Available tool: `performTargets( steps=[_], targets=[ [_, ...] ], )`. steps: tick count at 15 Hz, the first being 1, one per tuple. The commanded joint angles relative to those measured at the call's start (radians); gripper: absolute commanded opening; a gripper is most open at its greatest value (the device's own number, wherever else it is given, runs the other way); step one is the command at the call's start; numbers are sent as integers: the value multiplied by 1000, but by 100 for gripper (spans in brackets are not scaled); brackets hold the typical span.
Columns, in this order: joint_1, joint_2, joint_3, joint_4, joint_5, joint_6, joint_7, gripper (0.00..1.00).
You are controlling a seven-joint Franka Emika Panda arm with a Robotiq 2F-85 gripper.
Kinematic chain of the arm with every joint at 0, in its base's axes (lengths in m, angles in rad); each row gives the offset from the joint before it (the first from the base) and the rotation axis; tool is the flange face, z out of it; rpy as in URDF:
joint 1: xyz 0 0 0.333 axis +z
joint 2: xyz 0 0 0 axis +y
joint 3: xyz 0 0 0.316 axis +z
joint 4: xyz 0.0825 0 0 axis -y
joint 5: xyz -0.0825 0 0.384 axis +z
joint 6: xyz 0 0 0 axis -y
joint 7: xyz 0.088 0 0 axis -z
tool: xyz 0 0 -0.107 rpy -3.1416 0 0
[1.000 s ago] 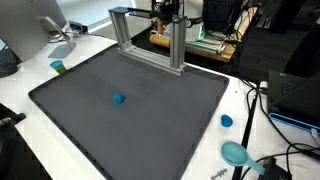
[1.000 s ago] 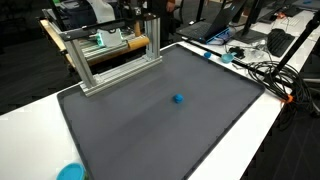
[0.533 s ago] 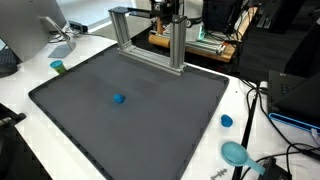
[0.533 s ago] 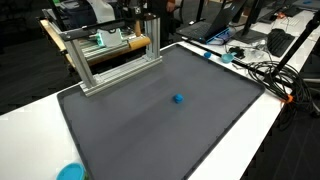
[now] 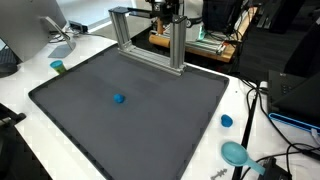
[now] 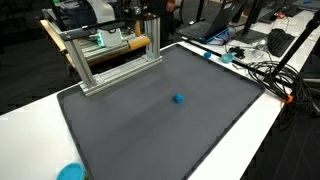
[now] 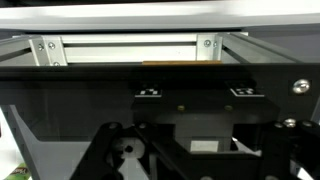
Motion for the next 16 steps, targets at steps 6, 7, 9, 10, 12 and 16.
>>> performTargets(
  steps=[6, 7, 9, 10, 12, 16],
  targets=[
    [9, -3, -10, 19, 4, -92, -30, 87],
    [10, 1, -9, 22, 4, -101, -32, 43],
    [11, 2, -5, 25, 2, -115, -30, 46],
    [15, -1, -6, 27, 7, -117, -32, 40],
    [16, -3, -4, 32, 5, -117, -26, 25],
    [22, 20, -9, 72, 22, -109, -25, 22]
  ],
)
